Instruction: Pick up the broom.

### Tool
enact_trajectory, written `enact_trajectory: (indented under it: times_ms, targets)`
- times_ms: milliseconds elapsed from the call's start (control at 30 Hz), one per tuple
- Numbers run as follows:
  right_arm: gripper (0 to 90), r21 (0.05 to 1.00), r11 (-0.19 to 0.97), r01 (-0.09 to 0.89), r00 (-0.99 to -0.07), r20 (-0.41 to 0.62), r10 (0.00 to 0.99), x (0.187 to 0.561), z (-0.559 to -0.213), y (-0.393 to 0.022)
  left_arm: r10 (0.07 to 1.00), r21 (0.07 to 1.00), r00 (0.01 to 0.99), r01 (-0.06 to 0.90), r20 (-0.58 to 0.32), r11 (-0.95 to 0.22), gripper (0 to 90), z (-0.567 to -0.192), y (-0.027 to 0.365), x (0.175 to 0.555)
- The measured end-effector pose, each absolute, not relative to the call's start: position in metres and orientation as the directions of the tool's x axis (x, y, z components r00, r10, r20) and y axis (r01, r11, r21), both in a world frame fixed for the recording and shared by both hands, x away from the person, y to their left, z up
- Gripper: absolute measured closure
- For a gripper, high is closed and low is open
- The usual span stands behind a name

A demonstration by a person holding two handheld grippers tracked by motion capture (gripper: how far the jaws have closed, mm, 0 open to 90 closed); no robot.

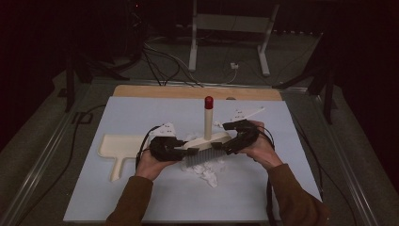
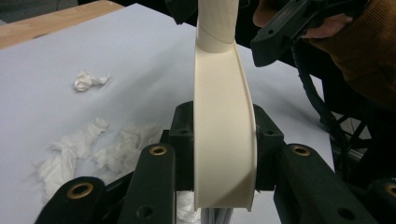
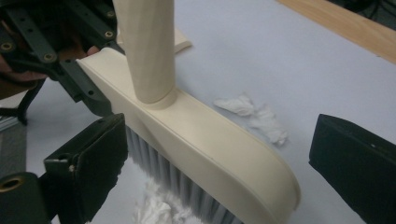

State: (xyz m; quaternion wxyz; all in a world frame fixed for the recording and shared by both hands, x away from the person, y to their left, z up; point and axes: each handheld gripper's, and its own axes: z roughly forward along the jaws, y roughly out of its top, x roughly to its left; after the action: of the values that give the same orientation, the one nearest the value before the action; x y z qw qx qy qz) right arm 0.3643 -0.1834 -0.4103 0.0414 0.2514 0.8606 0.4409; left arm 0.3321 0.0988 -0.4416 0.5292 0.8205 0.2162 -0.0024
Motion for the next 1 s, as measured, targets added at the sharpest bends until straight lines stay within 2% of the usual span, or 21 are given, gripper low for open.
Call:
enact_trajectory:
  times_ms: [167,267,367,433,700,1000]
  targets:
    - [2.1,0.770,0.505,0.390,-0.886,0.164,0.434,0.365,-0.413,-0.181,0.326,0.865,0.916,0.350,-0.235,-0.358,69.8,-0.442,0.097,0.332]
    - [4.4,0.759,0.525,0.385,-0.893,0.161,0.421,0.365,-0.415,-0.180,0.315,0.863,0.920,0.345,-0.232,-0.370,69.8,-0.443,0.095,0.331]
    - [11.5,0.739,0.556,0.380,-0.903,0.168,0.395,0.365,-0.418,-0.179,0.298,0.862,0.927,0.335,-0.229,-0.380,69.8,-0.443,0.092,0.331]
    - [21.8,0.736,0.567,0.369,-0.916,0.184,0.358,0.364,-0.419,-0.179,0.290,0.861,0.928,0.337,-0.235,-0.380,69.8,-0.444,0.092,0.332]
    - [37.8,0.733,0.585,0.346,-0.936,0.225,0.272,0.362,-0.421,-0.178,0.258,0.861,0.935,0.329,-0.242,-0.387,69.8,-0.446,0.090,0.332]
    - [45.1,0.709,0.628,0.320,-0.947,0.245,0.206,0.361,-0.425,-0.178,0.222,0.869,0.942,0.321,-0.251,-0.377,69.8,-0.447,0.087,0.333]
